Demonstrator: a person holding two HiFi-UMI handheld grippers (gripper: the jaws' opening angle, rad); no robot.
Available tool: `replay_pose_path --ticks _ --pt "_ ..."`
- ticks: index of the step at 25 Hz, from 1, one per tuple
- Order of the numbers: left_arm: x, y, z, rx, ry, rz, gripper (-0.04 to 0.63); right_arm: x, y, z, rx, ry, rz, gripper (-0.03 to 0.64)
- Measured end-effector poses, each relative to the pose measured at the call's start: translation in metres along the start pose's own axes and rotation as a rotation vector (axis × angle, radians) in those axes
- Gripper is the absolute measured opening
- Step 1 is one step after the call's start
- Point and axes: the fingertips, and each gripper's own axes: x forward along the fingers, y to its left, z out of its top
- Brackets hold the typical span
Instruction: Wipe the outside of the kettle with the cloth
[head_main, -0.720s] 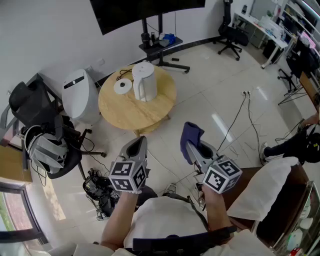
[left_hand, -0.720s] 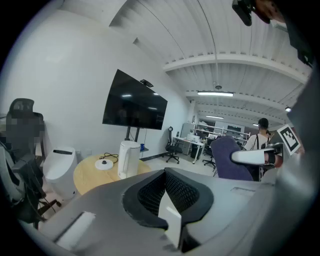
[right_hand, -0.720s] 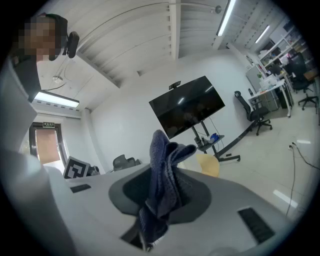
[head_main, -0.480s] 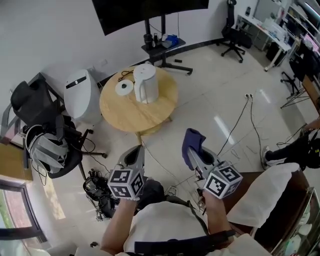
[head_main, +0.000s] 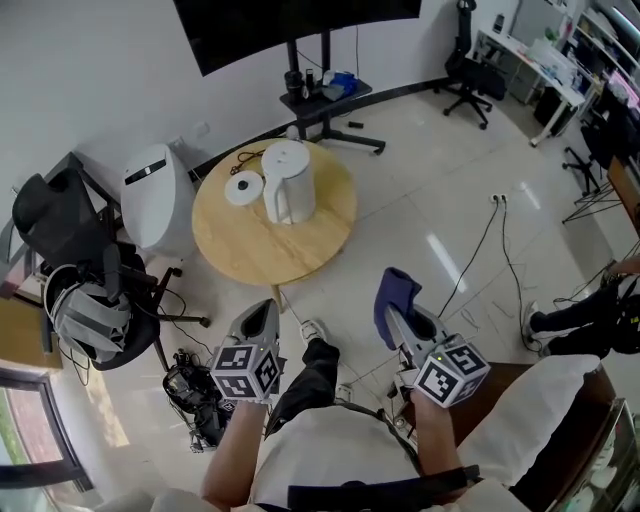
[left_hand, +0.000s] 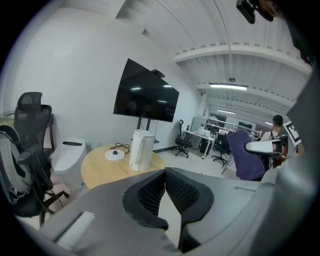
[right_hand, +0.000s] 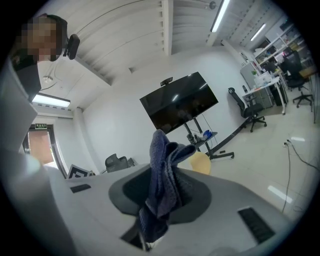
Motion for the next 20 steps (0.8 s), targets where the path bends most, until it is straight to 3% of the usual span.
replay_pose_path --ticks 3,5,12,15,20 --pt "0.036 0.009 0.014 0.000 0.000 -0.014 0.007 0.025 -0.013 0.019 -0.024 0.001 -0.013 0.094" --pt "0.062 0.016 0.025 0.004 0.011 -0.031 0.042 0.049 -0.020 0.034 -0.036 -0.003 -0.011 0.095" --pt "0.148 0.060 0.065 0.071 0.030 -0.033 0.290 0.142 -0.033 0.079 -0.080 0.021 0.011 0.094" --pt "0.181 0.075 0.075 0.122 0.028 -0.041 0.347 0.176 -0.033 0.088 -0.111 0.050 0.021 0.095" --pt "0.219 0.087 0.088 0.133 0.005 -0.045 0.343 0.212 -0.037 0.097 -0.130 0.078 0.012 0.095"
